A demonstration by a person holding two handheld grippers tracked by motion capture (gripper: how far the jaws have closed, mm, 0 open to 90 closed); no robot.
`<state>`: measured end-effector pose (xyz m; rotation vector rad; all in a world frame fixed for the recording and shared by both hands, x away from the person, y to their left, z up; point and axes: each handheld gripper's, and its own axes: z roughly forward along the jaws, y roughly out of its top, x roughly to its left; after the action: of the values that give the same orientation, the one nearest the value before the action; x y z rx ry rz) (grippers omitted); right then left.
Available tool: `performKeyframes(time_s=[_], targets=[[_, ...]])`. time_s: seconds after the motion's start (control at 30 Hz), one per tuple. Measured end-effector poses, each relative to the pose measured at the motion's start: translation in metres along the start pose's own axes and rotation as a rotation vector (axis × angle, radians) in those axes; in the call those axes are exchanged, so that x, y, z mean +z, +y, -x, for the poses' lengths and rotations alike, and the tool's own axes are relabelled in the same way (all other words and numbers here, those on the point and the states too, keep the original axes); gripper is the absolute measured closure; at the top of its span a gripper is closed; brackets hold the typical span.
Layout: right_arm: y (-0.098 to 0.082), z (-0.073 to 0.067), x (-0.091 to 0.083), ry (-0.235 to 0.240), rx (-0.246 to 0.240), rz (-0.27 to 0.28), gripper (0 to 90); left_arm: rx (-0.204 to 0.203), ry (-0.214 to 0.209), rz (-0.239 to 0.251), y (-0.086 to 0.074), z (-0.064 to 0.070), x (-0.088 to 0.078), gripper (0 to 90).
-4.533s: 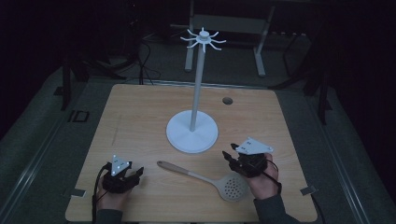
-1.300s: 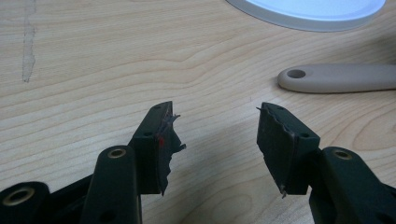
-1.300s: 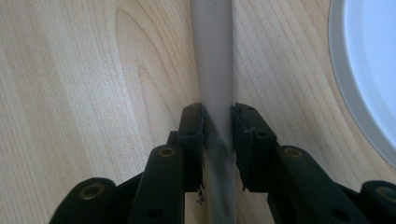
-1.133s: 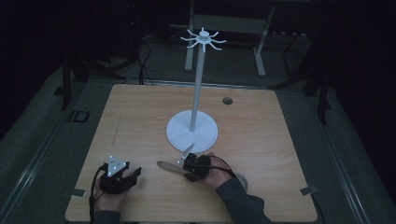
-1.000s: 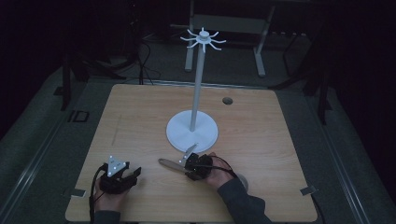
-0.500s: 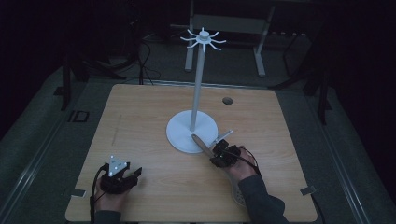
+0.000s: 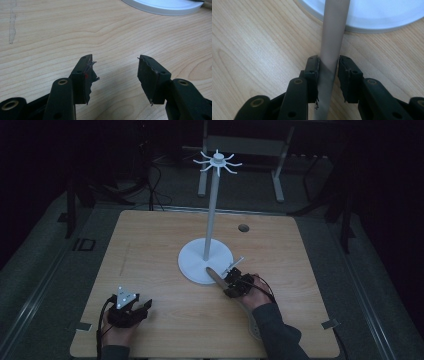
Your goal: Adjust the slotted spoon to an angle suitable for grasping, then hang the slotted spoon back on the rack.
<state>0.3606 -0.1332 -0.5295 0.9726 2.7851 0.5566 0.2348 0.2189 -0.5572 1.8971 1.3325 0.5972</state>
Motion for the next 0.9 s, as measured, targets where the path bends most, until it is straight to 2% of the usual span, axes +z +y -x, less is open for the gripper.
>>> performKeyframes(time_s=[0.17,0.23,0.37,0.7,0.9], targets=[[0.003,0.002,0.007,0.010,0.012,-0.018,68.6,-0.001,-0.001,-0.002,0.000,0.000,0.001,46.7],[0.003,0.001,0.008,0.017,0.017,-0.016,71.3,0.000,-0.001,-0.002,0.000,0.000,0.001,46.6],[0.002,-0.001,0.007,-0.006,0.013,-0.012,72.2,0.000,-0.002,-0.004,0.001,0.000,0.002,46.6],[-0.002,-0.001,-0.004,-0.029,0.033,0.043,72.5,0.003,-0.004,-0.002,0.001,0.001,0.002,46.6],[-0.004,0.000,-0.015,-0.036,0.042,0.105,73.2,0.001,-0.003,-0.002,0.001,0.001,0.002,46.6]])
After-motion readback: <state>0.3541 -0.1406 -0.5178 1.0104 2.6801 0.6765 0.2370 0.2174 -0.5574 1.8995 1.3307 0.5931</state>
